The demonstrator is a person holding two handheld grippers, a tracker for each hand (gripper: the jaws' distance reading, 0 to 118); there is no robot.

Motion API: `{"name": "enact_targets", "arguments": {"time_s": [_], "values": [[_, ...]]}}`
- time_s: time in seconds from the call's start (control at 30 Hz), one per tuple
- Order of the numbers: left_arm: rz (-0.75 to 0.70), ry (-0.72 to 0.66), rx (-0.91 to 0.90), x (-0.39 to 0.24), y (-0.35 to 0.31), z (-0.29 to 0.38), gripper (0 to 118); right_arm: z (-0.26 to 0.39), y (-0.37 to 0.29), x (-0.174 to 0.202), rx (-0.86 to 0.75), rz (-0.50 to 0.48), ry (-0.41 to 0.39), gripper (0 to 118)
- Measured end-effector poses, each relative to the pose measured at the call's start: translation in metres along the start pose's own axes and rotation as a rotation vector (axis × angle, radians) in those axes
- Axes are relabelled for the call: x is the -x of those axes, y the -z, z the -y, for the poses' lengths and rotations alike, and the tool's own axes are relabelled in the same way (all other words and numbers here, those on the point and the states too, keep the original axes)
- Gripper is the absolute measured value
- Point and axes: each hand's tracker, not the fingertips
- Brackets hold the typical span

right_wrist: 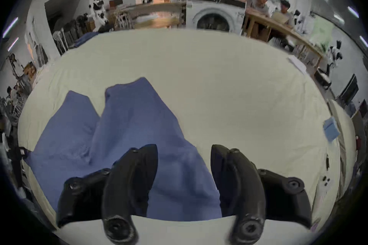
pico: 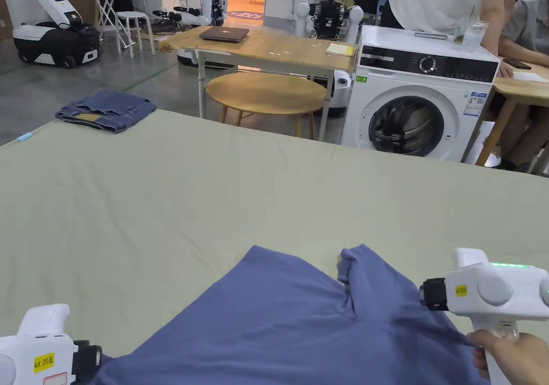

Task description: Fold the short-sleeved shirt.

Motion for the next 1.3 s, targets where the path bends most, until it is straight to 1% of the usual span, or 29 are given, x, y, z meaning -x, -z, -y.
{"name": "enact_targets", "arguments": {"time_s": [0.03,0.17,0.23,0.3,0.33,0.37,0.43,0.47,0.53,0.57,0.63,0.7,0.77,0.83,0.9,1.07,1.17,1.2,1.3], "values": [[-0.001,0.001,0.003,0.0,0.001,0.0,0,-0.005,0.01,0.0,0.032,0.01,-0.011,58],[-0.011,-0.003,0.009,0.003,0.004,0.001,0,-0.008,0.034,0.006,0.117,-0.006,-0.045,58],[-0.016,-0.002,0.008,0.006,0.004,0.001,0,-0.008,0.045,0.007,0.171,-0.032,-0.035,58],[-0.023,0.001,0.006,0.008,0.003,0.0,0,-0.005,0.041,0.011,0.154,-0.018,-0.022,57],[-0.023,0.001,0.004,0.009,0.002,-0.001,0,-0.004,0.037,0.012,0.146,-0.016,-0.016,55],[-0.026,0.001,0.0,0.009,0.0,0.0,0,-0.003,0.035,0.013,0.142,-0.024,-0.015,46],[-0.031,-0.004,-0.007,0.011,-0.001,-0.001,0,-0.001,0.031,0.017,0.145,-0.059,-0.014,1],[-0.028,-0.008,-0.009,0.011,-0.001,-0.002,0,0.0,0.03,0.017,0.149,-0.09,-0.015,1],[-0.027,-0.011,-0.013,0.011,-0.003,-0.002,0,0.003,0.025,0.017,0.138,-0.079,-0.018,1],[-0.025,-0.011,-0.02,0.011,-0.005,-0.003,0,0.004,0.017,0.019,0.104,-0.062,-0.035,1],[-0.009,-0.009,-0.039,0.011,-0.009,-0.004,0,0.005,-0.001,0.021,0.027,-0.028,-0.044,1],[0.022,0.004,-0.092,0.009,-0.019,-0.008,0,0.003,-0.024,0.021,-0.061,0.003,-0.057,1],[0.019,0.017,-0.118,0.007,-0.028,-0.014,0,-0.001,-0.053,0.022,-0.141,0.006,-0.076,1],[0.049,0.017,-0.16,0.005,-0.038,-0.023,0,-0.005,-0.08,0.024,-0.199,0.025,-0.099,1],[0.063,0.036,-0.197,0.0,-0.047,-0.035,0,-0.012,-0.107,0.02,-0.263,0.045,-0.101,1],[0.065,0.17,-0.292,-0.03,-0.071,-0.081,0,-0.03,-0.165,-0.008,-0.41,0.09,-0.029,1],[0.096,0.206,-0.374,-0.049,-0.088,-0.116,0,-0.041,-0.204,-0.025,-0.504,0.131,-0.008,1],[0.085,0.212,-0.38,-0.058,-0.094,-0.13,0,-0.045,-0.213,-0.031,-0.529,0.139,0.003,1],[0.091,0.267,-0.443,-0.081,-0.112,-0.168,0,-0.058,-0.246,-0.051,-0.603,0.174,0.055,1]]}}
